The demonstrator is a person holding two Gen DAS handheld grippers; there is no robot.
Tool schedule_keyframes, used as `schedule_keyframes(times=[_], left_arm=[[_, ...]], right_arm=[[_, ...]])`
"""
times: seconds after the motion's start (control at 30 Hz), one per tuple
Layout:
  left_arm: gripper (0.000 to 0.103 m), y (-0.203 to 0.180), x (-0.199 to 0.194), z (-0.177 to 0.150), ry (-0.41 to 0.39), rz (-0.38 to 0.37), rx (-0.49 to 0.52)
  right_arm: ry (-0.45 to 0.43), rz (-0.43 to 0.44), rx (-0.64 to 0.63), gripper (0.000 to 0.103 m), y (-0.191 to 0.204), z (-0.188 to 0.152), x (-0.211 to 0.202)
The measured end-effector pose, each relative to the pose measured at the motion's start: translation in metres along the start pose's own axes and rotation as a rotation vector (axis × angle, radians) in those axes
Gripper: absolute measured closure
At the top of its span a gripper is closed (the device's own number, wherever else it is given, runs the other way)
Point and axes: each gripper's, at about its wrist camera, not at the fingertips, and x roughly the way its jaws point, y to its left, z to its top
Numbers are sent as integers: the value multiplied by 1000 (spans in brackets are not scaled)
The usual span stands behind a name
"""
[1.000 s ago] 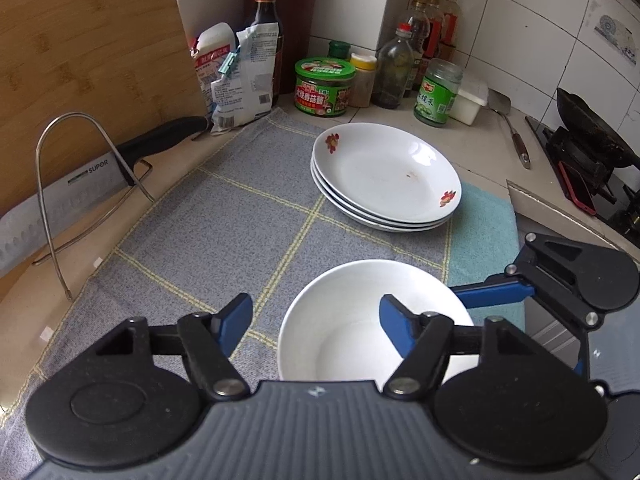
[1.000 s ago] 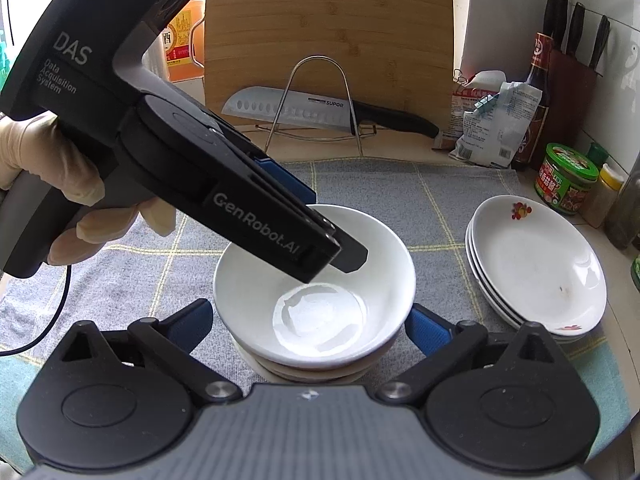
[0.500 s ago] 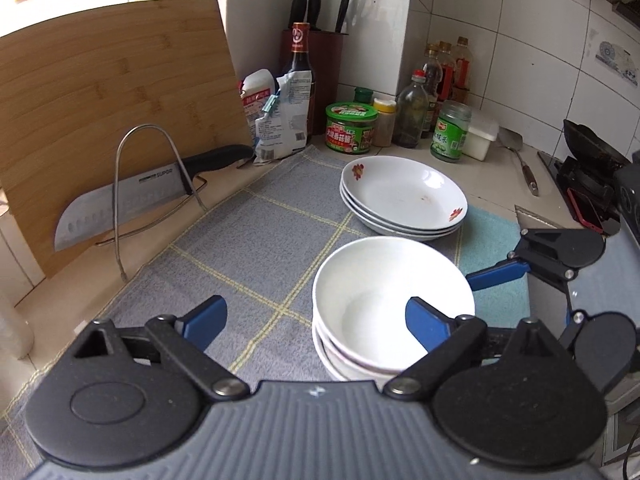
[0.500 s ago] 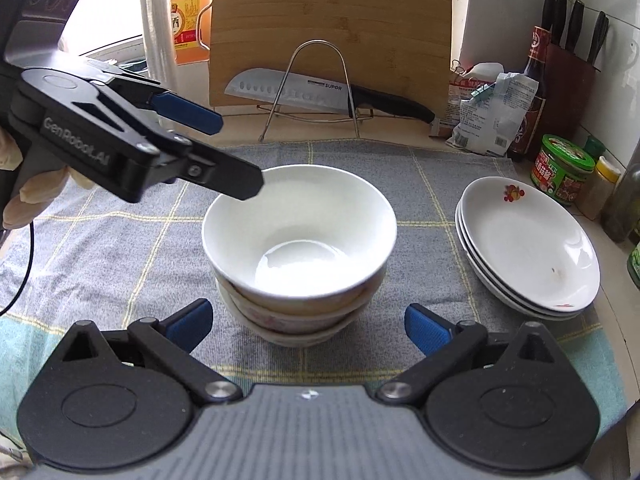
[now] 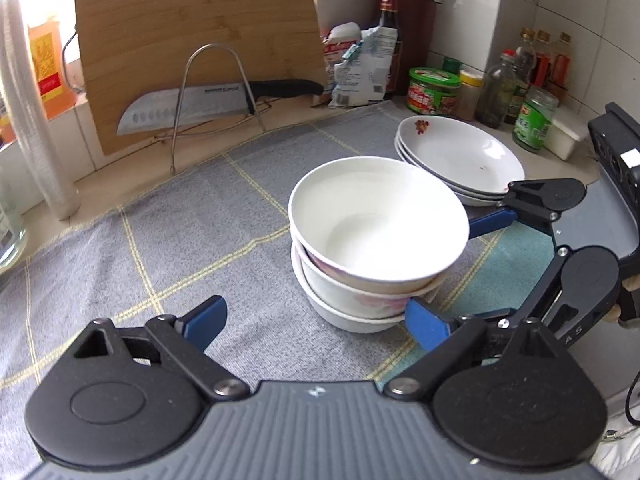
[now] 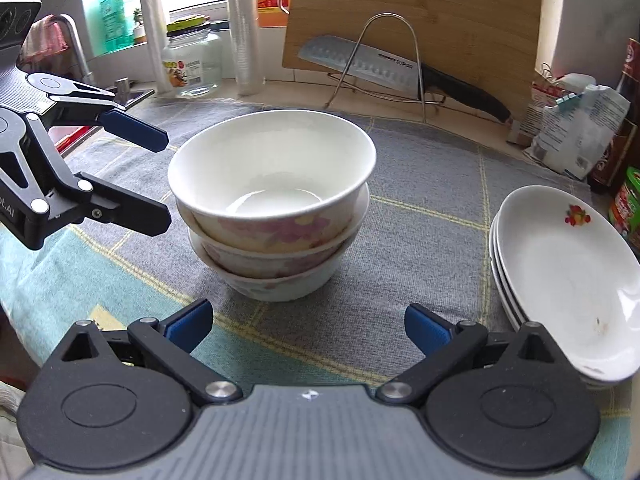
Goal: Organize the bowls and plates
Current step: 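Grasp the stack of three bowls by its rim with both tools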
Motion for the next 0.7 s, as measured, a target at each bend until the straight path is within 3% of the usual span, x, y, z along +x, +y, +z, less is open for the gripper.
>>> schedule_keyframes(times=[0.13,0.33,0.7], left_arm=[[7,-11,7,-9,32,30,-54],[7,-23,23,-18,87,57,15],[8,-11,52,-23,128,-57,176]], right_arm=[[8,62,-61,0,-14,2,4],[30,99,-145,0,-17,13,16],[98,74,-236,0,-10,26,43]])
